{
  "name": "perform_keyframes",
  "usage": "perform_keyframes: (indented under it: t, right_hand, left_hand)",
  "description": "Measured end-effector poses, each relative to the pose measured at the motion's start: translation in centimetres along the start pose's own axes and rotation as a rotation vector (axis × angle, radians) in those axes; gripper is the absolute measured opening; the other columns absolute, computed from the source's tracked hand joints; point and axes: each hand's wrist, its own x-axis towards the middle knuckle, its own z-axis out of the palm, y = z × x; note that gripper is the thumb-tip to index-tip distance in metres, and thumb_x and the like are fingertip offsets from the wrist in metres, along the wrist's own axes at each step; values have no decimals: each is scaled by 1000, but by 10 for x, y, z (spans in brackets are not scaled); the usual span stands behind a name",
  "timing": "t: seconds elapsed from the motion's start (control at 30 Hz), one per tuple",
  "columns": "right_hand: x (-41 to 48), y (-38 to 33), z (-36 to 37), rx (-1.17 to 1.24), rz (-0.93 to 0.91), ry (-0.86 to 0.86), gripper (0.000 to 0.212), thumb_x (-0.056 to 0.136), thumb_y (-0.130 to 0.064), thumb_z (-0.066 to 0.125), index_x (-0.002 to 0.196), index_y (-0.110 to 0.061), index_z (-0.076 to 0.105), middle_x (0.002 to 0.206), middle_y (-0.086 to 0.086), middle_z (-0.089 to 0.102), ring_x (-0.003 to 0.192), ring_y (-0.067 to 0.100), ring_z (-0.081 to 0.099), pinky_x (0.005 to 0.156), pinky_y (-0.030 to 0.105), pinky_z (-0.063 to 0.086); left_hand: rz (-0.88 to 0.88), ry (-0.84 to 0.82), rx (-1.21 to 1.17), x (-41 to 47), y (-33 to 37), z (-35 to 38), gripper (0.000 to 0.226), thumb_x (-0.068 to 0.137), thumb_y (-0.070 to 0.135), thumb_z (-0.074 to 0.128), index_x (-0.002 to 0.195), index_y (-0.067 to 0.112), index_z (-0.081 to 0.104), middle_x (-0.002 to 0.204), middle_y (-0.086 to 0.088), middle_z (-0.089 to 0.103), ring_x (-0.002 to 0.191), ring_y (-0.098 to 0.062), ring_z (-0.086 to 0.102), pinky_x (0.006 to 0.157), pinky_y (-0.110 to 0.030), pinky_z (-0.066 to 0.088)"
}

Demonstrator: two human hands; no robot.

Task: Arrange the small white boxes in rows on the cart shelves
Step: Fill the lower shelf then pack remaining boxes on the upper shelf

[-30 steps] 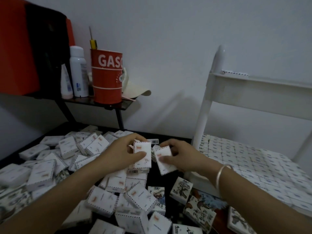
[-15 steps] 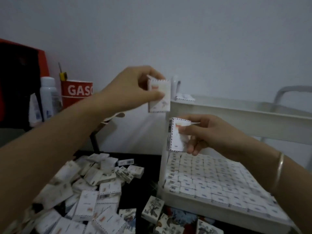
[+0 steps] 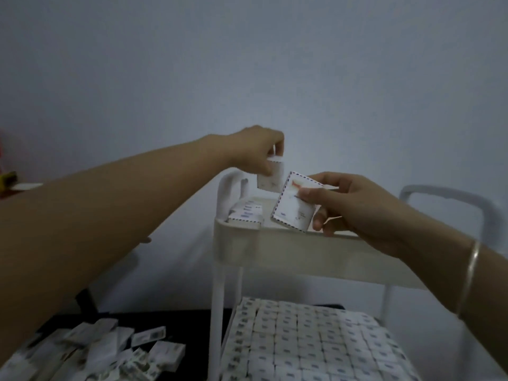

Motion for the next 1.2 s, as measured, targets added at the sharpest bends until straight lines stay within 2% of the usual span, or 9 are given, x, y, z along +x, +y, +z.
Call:
perform_keyframes:
  t: [0.2, 0.3, 0.47, 0.6, 0.67, 0.77, 0.97, 1.03, 1.2]
  right_hand:
    - [35, -1, -21, -200, -57, 231, 20, 85, -32, 70, 99, -18, 65, 74, 2, 73, 52, 7, 62, 41, 19, 44]
    - [64, 0, -31, -381, -134, 342, 20, 86, -30, 70, 101, -20, 63, 85, 0, 68, 66, 9, 63, 44, 17, 44]
    - [116, 3, -29, -628, -90, 306, 17, 87, -24, 70, 97, -20, 58, 93, 2, 65, 74, 15, 67, 56, 26, 57]
    - [146, 14, -11, -857, -100, 268, 19, 86, -25, 70, 74, -21, 55, 87, 4, 68, 70, 20, 71, 66, 36, 61]
    - [160, 22, -3, -938, -107, 205, 18, 83, -27, 71, 72, -24, 58, 83, 5, 72, 69, 20, 71, 64, 35, 61]
    - [176, 39, 5, -905, -9, 27, 17, 80, -23, 76, 92, -18, 64, 83, 7, 74, 71, 18, 72, 61, 31, 61]
    - [183, 57, 12, -678, 150, -220, 9, 89, -17, 67, 91, -22, 60, 96, 8, 69, 67, 18, 73, 54, 27, 57]
    - [180, 58, 16, -615, 159, -245, 4, 93, -17, 61, 93, -21, 61, 106, 8, 66, 68, 19, 73, 55, 28, 57]
    - [175, 57, 32, -548, 206, -251, 23, 101, -11, 39, 106, -15, 61, 127, 11, 55, 69, 19, 72, 55, 28, 58]
  left_hand:
    - [12, -163, 143, 32, -13, 28, 34, 79, 30, 75, 104, 25, 52, 106, 4, 57, 93, -18, 51, 75, -31, 41]
    - [-35, -264, 171, 38, -18, 36, 34, 76, 31, 79, 98, 28, 54, 103, 4, 57, 92, -18, 54, 76, -35, 50]
    - [-79, -412, 206, 42, -19, 45, 35, 71, 26, 84, 97, 24, 60, 84, 10, 55, 91, -18, 60, 64, -28, 49]
    - [-143, -483, 165, 44, -17, 43, 32, 71, 23, 83, 100, 24, 68, 80, 12, 59, 86, -14, 60, 54, -23, 44]
    - [-147, -518, 165, 44, -18, 43, 34, 76, 21, 78, 108, 25, 71, 89, 10, 63, 89, -15, 59, 68, -26, 50]
    - [-129, -555, 210, 42, -17, 47, 35, 84, 19, 70, 118, 24, 69, 113, 4, 65, 105, -17, 60, 95, -32, 49]
    - [-185, -318, 191, 32, -13, 44, 25, 90, 17, 61, 113, 13, 69, 111, -3, 68, 98, -20, 63, 85, -30, 54]
    - [-242, -172, 34, 25, -16, 38, 27, 89, 12, 55, 110, 15, 71, 109, -3, 68, 90, -20, 64, 73, -28, 55]
    - [-418, 127, -524, 3, -29, 30, 25, 93, 14, 51, 107, 14, 72, 107, 4, 64, 98, -15, 59, 75, -23, 46]
